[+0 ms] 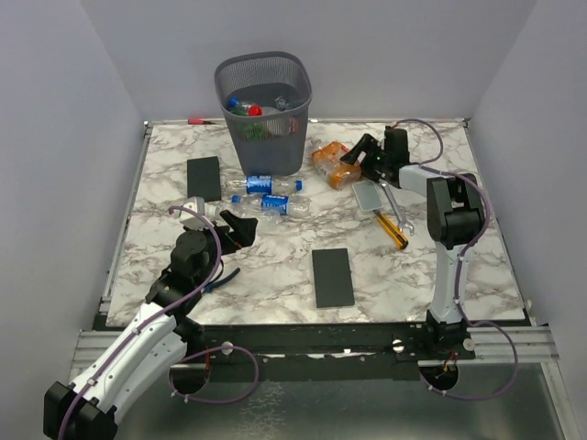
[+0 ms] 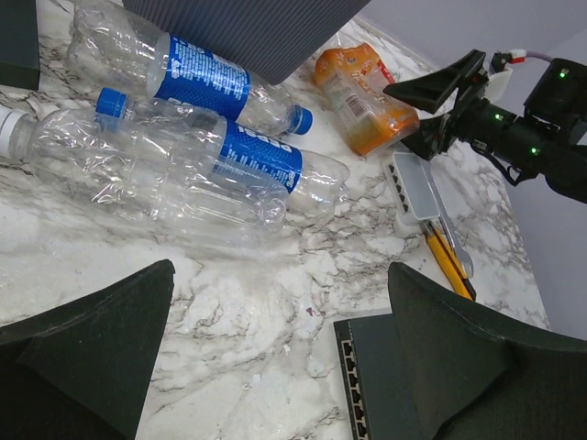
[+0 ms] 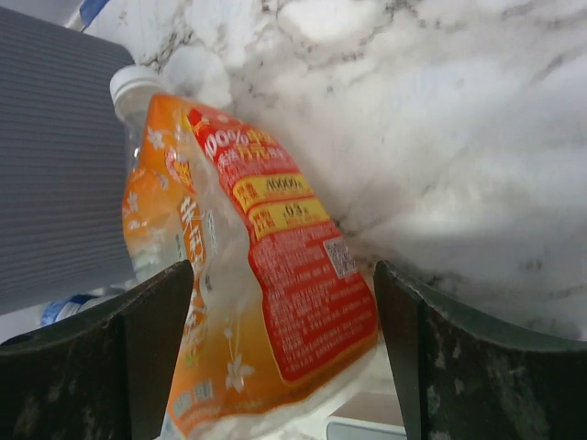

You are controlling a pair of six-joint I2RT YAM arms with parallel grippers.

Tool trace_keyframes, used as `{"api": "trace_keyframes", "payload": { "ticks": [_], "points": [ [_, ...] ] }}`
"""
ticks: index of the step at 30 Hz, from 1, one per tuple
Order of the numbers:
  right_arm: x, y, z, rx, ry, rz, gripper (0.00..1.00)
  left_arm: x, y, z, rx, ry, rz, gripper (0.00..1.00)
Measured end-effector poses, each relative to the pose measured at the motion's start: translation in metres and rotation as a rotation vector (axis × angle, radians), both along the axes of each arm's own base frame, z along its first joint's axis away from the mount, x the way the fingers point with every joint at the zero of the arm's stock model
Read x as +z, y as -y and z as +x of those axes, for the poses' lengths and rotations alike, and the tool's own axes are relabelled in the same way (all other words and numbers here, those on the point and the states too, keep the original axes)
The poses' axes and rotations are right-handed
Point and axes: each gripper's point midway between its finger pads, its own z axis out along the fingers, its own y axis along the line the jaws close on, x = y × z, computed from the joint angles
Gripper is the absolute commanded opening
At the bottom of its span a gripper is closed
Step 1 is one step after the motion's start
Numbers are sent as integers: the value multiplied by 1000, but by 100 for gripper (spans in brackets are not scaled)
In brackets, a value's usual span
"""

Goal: Put the plastic bottles in the bin
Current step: Pick up the plastic bottle at the center of the board.

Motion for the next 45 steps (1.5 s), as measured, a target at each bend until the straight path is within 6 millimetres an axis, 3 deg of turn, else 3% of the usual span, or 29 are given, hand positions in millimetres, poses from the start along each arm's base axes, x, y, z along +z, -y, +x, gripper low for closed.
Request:
{"api": "trace_keyframes", "payload": {
  "ticks": [8, 13, 16, 21, 24, 26, 31, 41, 45],
  "points": [
    [3, -16, -48, -2, -49, 52, 86, 1, 1, 0, 3, -4, -17, 99],
    [23, -21, -61, 10, -9, -6, 90, 0, 1, -1, 3, -5, -17, 99],
    [38, -14, -55, 0, 34, -65, 91, 0, 1, -1, 3, -5, -17, 99],
    [53, -6, -24, 11, 94, -184, 94, -2, 0, -1, 4, -10, -5, 99],
    [46, -6, -8, 45, 104, -236, 95, -4, -3, -2, 6, -21, 30, 99],
    [30, -6, -5, 77, 87, -266, 94, 3, -6, -2, 6, -9, 57, 99],
    [-7, -13, -12, 176, 28, -267, 85, 19, -12, -6, 8, 48, 89, 99],
    [-8, -35, -26, 278, 47, -149, 46, 14, -16, -7, 14, 40, 123, 99],
    [-3, -38, -31, 281, 67, -115, 35, 14, -15, -7, 12, 38, 123, 99]
  ]
}}
